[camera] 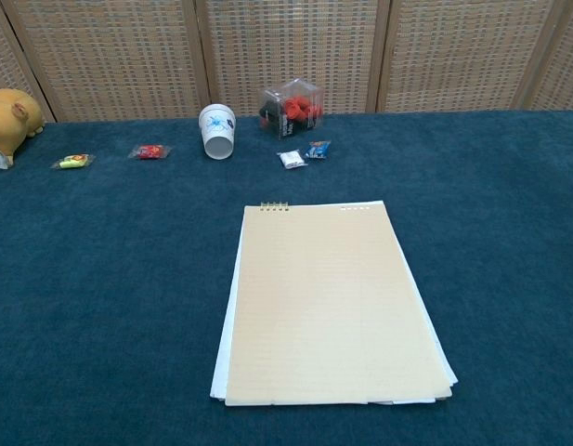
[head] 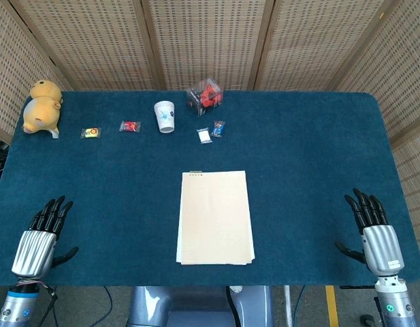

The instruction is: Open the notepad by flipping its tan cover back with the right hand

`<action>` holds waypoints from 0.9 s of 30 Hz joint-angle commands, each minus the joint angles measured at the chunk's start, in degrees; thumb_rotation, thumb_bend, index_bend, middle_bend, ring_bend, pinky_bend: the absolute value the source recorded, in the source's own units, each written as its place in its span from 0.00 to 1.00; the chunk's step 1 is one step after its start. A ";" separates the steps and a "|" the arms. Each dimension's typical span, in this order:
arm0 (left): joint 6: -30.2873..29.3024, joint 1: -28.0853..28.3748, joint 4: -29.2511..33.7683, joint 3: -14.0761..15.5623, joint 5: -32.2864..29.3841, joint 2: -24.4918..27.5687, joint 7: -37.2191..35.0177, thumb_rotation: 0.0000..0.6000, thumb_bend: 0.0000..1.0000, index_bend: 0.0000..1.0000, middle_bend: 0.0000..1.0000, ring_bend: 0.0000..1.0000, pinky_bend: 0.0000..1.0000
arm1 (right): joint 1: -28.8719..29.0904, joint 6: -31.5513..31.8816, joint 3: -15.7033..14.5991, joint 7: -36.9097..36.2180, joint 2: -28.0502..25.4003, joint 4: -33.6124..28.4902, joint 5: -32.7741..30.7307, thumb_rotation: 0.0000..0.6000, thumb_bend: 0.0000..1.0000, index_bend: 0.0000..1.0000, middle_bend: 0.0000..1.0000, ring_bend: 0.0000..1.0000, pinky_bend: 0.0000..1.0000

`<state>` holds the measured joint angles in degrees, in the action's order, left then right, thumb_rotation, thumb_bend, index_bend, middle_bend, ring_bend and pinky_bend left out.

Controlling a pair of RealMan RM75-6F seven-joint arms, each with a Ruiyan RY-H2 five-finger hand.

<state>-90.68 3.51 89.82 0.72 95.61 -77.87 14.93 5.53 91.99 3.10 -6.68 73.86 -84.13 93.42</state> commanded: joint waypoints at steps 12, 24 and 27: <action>-0.58 -0.17 -0.10 -0.16 0.18 -0.07 0.10 1.00 0.07 0.00 0.00 0.00 0.17 | 0.09 -0.06 -0.30 0.26 0.20 -0.02 0.66 1.00 0.16 0.04 0.00 0.00 0.00; -0.36 -0.09 0.21 -0.07 0.27 -0.11 0.51 1.00 0.07 0.00 0.00 0.00 0.17 | 0.08 -0.13 -0.83 0.20 0.21 -0.16 1.38 1.00 0.16 0.04 0.00 0.00 0.00; -0.68 -0.25 0.38 0.09 0.60 -0.09 0.74 1.00 0.07 0.00 0.00 0.00 0.17 | 0.23 0.05 -1.54 -0.73 0.13 -0.35 2.80 1.00 0.16 0.04 0.00 0.00 0.00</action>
<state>-91.32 3.30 90.15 0.77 96.17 -77.97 15.65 5.66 91.96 1.98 -6.85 74.05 -84.36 95.50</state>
